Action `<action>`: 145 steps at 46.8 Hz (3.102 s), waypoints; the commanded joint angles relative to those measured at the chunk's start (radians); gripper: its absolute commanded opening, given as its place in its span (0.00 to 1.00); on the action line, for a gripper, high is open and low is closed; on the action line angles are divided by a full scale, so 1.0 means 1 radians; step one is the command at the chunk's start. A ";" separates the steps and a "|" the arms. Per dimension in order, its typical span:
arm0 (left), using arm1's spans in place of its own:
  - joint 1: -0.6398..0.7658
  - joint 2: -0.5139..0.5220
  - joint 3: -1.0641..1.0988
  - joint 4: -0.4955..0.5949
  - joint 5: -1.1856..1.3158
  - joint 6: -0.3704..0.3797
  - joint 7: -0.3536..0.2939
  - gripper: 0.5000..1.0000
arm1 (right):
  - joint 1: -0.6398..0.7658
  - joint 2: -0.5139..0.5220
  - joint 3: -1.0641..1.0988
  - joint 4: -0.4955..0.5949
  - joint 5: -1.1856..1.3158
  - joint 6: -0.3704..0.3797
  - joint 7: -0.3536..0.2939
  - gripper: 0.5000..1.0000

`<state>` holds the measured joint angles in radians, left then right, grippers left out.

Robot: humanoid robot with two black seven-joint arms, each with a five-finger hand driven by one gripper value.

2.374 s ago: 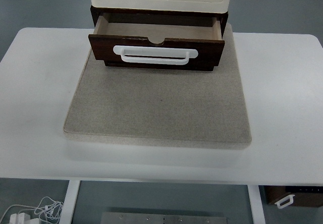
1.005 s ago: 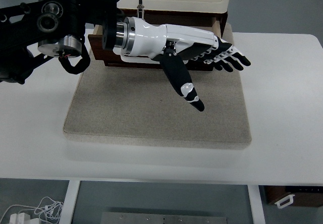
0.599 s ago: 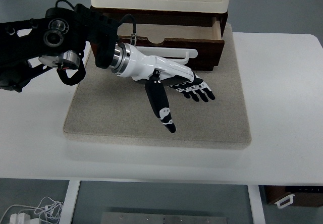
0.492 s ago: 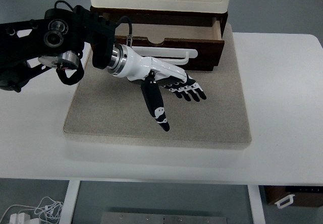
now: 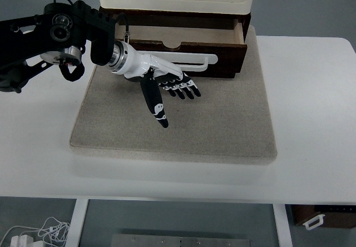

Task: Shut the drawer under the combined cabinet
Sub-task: 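Press the left hand's palm against the drawer front, pushing it away, then push the drawer fully into the cabinet with the left hand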

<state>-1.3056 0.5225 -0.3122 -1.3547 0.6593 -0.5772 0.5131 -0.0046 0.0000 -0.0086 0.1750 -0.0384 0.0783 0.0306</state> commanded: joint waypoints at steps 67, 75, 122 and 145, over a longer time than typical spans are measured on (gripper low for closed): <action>-0.003 -0.153 -0.082 0.321 0.123 0.002 -0.038 0.99 | 0.000 0.000 0.001 0.000 0.000 0.000 0.000 0.90; -0.004 -0.157 -0.088 0.341 0.135 0.025 -0.048 0.99 | 0.000 0.000 0.001 0.000 0.000 0.000 0.000 0.90; -0.003 -0.156 -0.130 0.338 0.121 -0.034 -0.079 1.00 | 0.000 0.000 0.001 0.000 0.000 0.000 0.000 0.90; 0.020 -0.170 -0.357 0.273 -0.038 -0.034 -0.160 1.00 | 0.000 0.000 0.001 0.001 0.000 0.000 0.000 0.90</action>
<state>-1.2857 0.3532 -0.6392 -1.0710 0.6616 -0.6111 0.3689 -0.0046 0.0000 -0.0079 0.1749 -0.0384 0.0783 0.0308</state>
